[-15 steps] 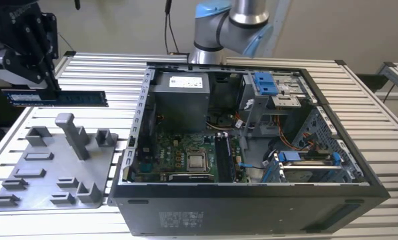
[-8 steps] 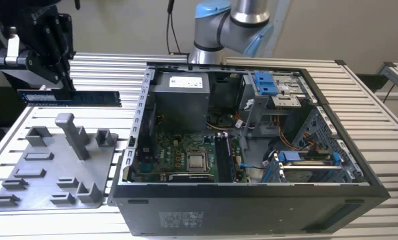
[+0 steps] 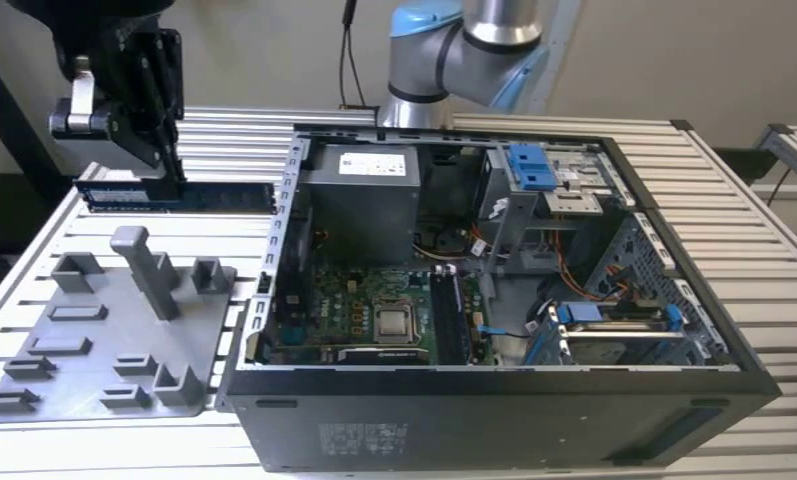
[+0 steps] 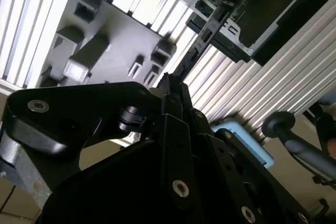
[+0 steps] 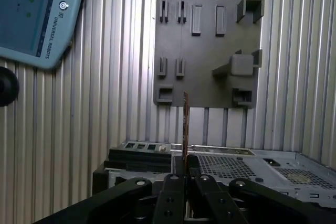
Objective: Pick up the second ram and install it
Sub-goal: 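Pick up the second ram and move it above second insertion slot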
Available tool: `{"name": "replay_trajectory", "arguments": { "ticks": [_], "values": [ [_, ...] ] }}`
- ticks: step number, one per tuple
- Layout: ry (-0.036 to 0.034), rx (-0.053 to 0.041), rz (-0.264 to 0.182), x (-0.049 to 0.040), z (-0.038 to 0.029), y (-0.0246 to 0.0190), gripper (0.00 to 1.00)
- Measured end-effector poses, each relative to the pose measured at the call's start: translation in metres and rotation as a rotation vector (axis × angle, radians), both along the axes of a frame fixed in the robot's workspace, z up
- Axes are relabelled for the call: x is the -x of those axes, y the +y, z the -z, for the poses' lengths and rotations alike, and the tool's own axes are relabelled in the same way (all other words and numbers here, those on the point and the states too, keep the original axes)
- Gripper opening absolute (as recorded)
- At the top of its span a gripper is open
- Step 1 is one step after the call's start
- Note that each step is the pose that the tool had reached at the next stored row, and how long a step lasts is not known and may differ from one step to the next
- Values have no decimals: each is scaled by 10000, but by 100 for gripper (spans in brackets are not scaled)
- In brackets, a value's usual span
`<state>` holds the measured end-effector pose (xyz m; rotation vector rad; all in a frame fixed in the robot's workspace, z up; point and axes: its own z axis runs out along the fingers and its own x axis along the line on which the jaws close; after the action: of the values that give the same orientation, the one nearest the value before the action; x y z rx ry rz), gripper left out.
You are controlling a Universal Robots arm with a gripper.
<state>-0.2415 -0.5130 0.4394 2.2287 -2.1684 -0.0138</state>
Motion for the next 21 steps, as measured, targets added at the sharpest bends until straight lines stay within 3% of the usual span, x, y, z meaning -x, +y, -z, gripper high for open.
{"name": "replay_trajectory", "arguments": {
  "ticks": [21],
  "values": [
    [30, 0, -1, -617, 0, 0, 14]
  ]
}}
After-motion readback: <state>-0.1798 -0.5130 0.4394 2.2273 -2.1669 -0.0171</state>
